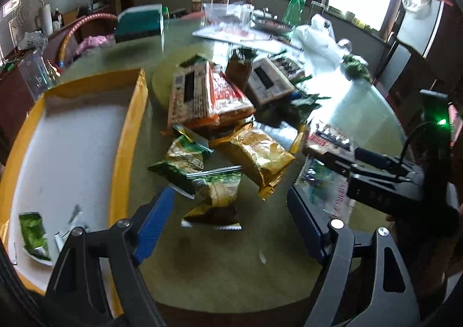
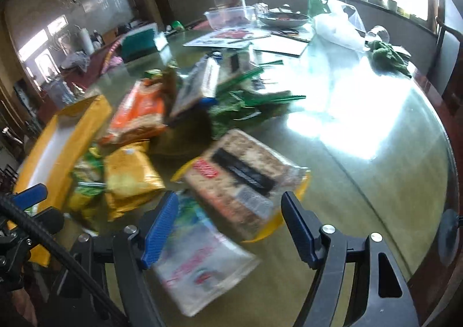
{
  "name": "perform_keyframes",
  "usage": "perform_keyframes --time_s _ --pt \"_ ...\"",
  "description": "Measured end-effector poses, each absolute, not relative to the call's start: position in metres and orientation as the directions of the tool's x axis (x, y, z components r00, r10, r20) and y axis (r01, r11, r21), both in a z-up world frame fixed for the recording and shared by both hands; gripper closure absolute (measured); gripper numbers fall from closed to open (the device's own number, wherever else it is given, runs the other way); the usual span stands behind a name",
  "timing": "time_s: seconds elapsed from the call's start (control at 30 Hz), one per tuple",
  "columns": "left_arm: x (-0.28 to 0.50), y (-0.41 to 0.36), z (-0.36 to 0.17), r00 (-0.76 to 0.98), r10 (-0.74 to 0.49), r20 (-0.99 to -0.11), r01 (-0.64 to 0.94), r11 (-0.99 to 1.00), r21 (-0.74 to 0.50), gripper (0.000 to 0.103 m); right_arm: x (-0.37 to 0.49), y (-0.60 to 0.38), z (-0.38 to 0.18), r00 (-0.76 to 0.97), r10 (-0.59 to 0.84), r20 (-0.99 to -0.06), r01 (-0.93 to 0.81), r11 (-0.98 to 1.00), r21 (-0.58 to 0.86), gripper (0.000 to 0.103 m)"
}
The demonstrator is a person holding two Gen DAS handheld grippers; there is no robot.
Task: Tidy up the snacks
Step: 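Return both tools to the snack pile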
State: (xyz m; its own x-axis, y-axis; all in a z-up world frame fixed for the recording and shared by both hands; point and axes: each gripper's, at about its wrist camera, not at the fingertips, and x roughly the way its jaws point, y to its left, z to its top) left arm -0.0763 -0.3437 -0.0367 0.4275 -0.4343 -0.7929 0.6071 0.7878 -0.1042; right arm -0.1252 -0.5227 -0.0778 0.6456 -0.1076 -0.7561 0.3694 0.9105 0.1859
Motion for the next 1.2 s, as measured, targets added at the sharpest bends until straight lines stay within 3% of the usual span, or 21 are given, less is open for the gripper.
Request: perform_keyframes --time_s 0.4,0.47,0.53,0.63,1.2 --pt "-0.059 -0.359 -0.054 0.451 -0.365 -0.815 0.573 0.818 -0.049 0.024 -0.084 -0.523 -0.087 0.599 -0.173 -0.782 0.32 0.947 0.037 0.016" --pt "-0.059 -0.362 -0.058 0.449 -0.357 -0.819 0.573 0.819 -0.043 0.031 -0.077 -0.523 -0.09 0.591 -0.186 -0.785 0.314 0.949 0.011 0.005" --pt "-0.062 -0.363 -0.059 0.457 -0.355 -0.815 0.581 0.813 -0.028 0.035 -0.072 -0.529 -0.098 0.583 -0.168 -0.795 0.327 0.944 0.04 0.0" --pt "-0.064 -0.363 -0.058 0.476 -0.345 -0.809 0.582 0.813 -0.005 0.041 -0.073 -0.532 -0.097 0.578 -0.191 -0.794 0.359 0.933 0.037 0.0" --pt "-0.064 -0.361 -0.07 0.44 -0.324 -0.837 0.579 0.815 -0.011 0.041 -0.074 -0.532 -0.098 0.575 -0.198 -0.794 0.367 0.93 0.034 0.0"
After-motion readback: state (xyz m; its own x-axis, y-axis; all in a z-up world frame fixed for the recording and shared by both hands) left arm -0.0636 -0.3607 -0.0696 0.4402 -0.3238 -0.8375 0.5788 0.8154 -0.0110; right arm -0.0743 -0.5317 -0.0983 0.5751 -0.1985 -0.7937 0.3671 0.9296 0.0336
